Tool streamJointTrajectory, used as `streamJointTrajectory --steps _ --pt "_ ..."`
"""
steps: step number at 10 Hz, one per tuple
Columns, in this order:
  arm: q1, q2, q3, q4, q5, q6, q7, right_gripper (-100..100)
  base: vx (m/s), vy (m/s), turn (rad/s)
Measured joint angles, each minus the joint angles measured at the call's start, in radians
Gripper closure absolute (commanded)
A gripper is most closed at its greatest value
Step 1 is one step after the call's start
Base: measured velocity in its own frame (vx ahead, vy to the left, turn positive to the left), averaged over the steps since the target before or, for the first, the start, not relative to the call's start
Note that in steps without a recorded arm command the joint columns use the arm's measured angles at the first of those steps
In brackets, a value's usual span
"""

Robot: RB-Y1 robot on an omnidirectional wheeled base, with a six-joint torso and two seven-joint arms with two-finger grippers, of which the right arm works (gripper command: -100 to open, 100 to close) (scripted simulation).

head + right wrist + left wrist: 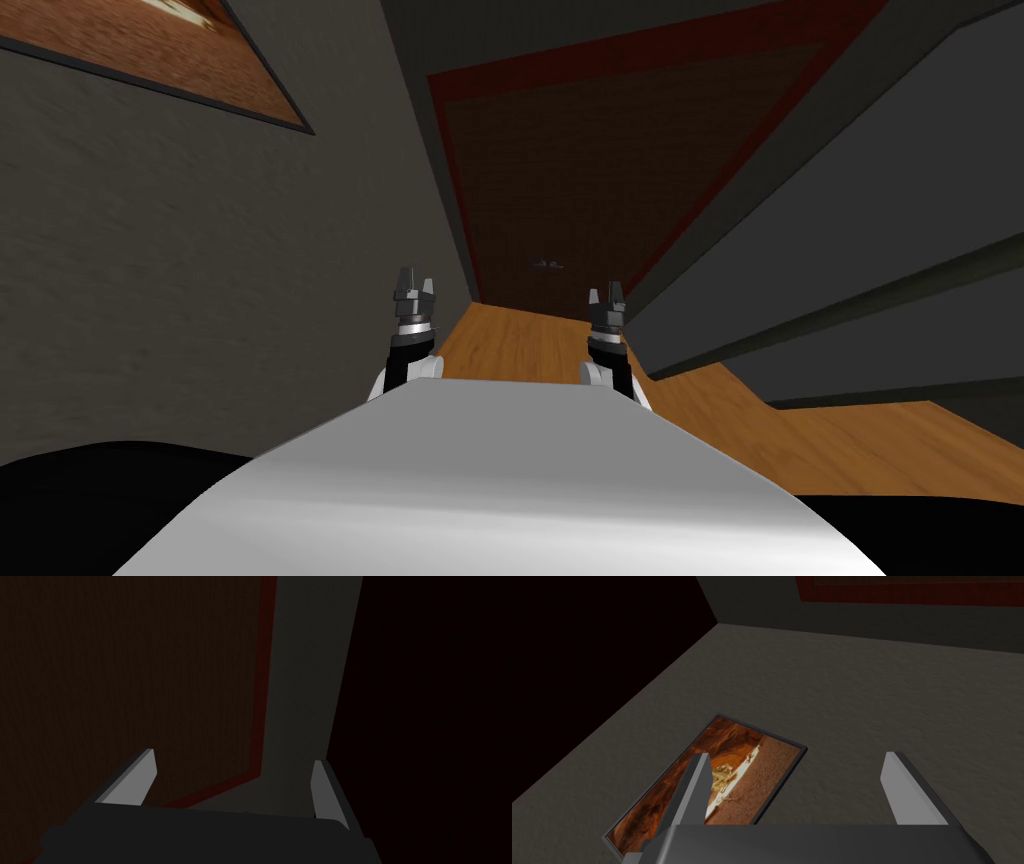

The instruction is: Pull the door open

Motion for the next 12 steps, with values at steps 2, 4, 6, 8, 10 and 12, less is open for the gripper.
streamJointTrajectory --steps 2,4,6,8,10,12 --pt "-0.007 -0.010 -0.007 0.046 -0.009 -0.010 -0.005 -100 0.097 0.002 0.093" --pt "-0.019 -0.023 -0.019 0.097 -0.021 -0.020 -0.012 -100 0.100 -0.012 0.074" --pt "-0.020 -0.035 -0.028 0.146 -0.032 -0.035 -0.020 -100 0.096 -0.010 0.090" --pt "-0.043 -0.050 -0.042 0.212 -0.045 -0.046 -0.027 -100 0.094 -0.011 0.102" --pt "-0.053 -0.065 -0.055 0.268 -0.059 -0.056 -0.037 -100 0.102 -0.007 0.091" --pt "-0.065 -0.075 -0.064 0.331 -0.070 -0.073 -0.043 -100 0.093 -0.009 0.098"
